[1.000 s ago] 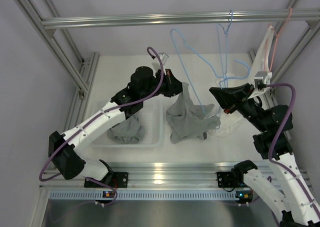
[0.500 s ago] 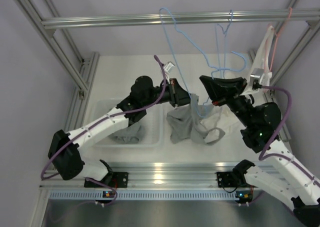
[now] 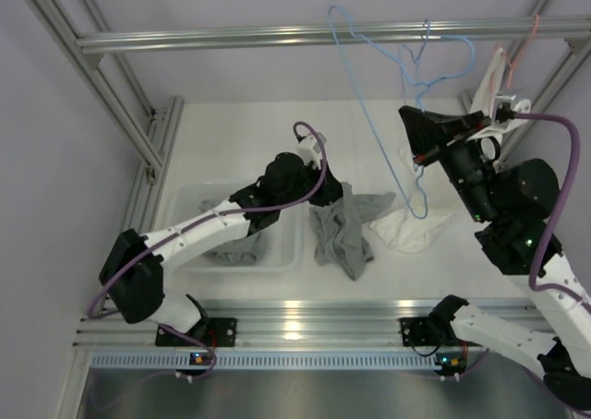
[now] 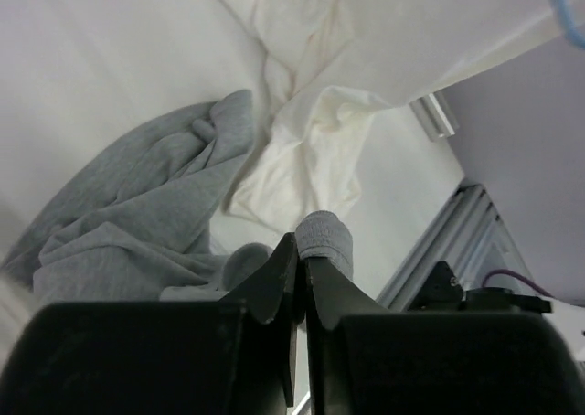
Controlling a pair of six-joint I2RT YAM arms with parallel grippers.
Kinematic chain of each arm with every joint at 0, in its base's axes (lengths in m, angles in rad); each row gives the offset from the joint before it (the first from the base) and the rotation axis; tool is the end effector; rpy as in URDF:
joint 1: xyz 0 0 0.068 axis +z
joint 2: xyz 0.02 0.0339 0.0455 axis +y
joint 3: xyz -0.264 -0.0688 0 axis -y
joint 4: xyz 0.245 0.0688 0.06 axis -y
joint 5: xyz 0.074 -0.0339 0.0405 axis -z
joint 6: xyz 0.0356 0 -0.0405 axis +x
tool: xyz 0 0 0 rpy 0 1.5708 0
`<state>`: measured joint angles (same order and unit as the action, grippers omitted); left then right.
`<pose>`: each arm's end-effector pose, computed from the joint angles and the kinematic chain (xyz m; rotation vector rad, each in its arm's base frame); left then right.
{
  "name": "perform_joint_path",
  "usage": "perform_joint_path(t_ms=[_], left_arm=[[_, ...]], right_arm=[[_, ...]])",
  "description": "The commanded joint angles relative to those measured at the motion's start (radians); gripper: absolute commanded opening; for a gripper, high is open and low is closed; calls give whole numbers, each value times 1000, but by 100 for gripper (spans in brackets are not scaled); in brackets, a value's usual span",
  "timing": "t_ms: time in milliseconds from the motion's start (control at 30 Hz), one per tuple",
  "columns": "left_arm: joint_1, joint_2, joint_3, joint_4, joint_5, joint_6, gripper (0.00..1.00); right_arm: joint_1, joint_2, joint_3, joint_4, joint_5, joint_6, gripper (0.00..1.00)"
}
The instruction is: Remove the tank top from the hanger
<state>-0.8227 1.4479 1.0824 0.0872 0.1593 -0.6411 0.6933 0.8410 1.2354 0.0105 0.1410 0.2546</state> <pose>0.2291 -0.2551 0.3140 0.3027 1.9901 -1.1322 0.1167 0.0904 0.5028 -0.1352 1.1953 0.7527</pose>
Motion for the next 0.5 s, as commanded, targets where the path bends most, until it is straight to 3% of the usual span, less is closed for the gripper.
perform_joint_path(t_ms=[0, 33, 133, 400, 467], left_arm=[[-13, 83, -2, -21, -53, 49, 10], [-16, 92, -6, -20, -56, 47, 50], [-39, 62, -24, -38, -112, 60, 99], [-73, -202, 0, -275, -223, 147, 99], [-73, -248, 31, -351, -318, 165, 99]], right_arm=[[22, 39, 134, -249, 123, -3, 0], [22, 64, 157, -309, 129, -20, 0], [23, 99, 236, -418, 150, -31, 0], [25, 93, 308, -639, 201, -64, 0], [23, 87, 300, -653, 213, -64, 0]])
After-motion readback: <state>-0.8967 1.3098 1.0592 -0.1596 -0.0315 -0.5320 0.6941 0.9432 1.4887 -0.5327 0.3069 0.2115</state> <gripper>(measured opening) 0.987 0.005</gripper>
